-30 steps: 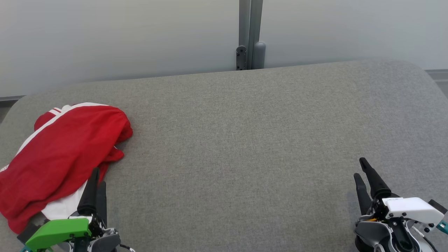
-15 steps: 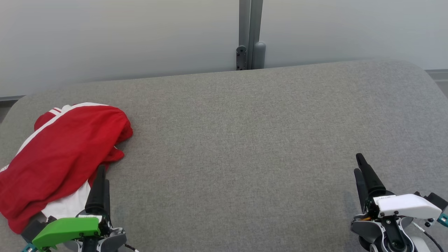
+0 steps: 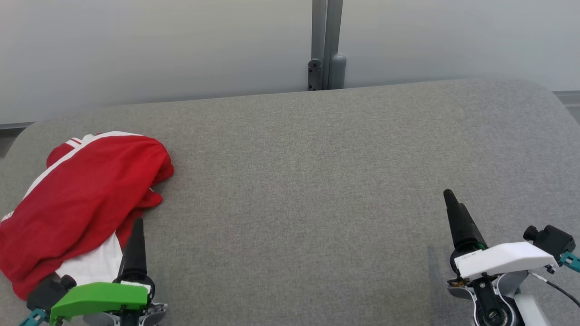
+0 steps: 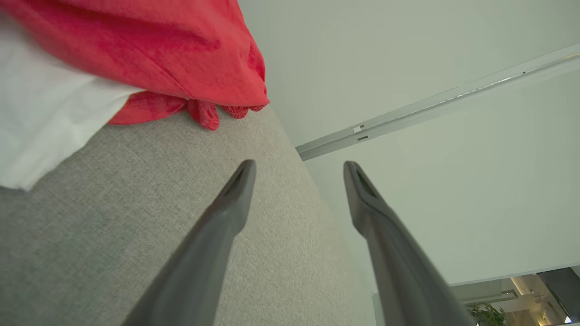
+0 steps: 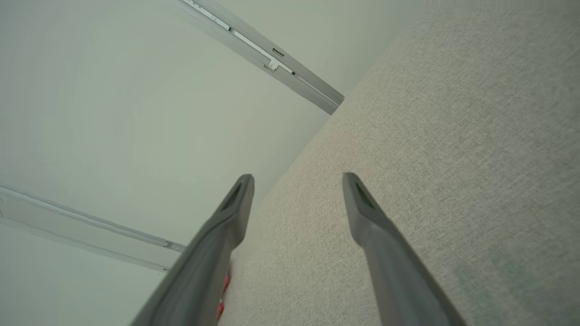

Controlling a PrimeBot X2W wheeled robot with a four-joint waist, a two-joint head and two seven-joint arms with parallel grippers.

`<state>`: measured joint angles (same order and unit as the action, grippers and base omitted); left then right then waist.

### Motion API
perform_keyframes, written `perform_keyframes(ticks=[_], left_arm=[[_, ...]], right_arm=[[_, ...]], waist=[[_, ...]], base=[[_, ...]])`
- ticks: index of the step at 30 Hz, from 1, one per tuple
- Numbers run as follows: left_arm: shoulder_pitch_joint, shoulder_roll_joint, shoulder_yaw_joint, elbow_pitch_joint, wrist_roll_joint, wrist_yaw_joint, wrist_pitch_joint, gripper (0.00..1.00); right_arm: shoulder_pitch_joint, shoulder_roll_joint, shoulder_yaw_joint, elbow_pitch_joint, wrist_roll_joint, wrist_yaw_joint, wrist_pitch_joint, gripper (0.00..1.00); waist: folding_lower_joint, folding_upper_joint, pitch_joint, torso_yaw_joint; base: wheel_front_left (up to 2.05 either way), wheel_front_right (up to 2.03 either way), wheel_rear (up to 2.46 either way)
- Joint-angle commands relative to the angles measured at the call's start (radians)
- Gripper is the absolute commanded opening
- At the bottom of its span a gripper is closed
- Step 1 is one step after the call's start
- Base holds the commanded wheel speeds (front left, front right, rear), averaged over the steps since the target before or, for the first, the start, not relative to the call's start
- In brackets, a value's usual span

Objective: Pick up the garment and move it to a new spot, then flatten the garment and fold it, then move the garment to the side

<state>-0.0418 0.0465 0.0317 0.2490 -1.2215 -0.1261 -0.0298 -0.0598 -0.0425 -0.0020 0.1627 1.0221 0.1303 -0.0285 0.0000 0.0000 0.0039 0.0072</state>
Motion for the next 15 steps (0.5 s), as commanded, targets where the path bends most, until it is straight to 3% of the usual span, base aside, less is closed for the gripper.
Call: perform_keyframes(ticks=[1,15], left_arm=[[-0.006,0.01,0.002,-0.011,0.06,-0.003,-0.012,1.0],[0.012,0.027,-0.013,-0.009,0.367,-0.004,-0.058,1.0]], right_arm=[[-0.006,-0.01,0.006,-0.024,-0.058,0.0,-0.013,1.0],[-0.007,-0.027,0.032,-0.016,-0.328,0.0,-0.06,1.0]], waist=[[0.0,0.0,0.0,0.0],[0.0,0.0,0.001,-0.002]], base=[[0.0,0.0,0.0],[0.0,0.0,0.0]])
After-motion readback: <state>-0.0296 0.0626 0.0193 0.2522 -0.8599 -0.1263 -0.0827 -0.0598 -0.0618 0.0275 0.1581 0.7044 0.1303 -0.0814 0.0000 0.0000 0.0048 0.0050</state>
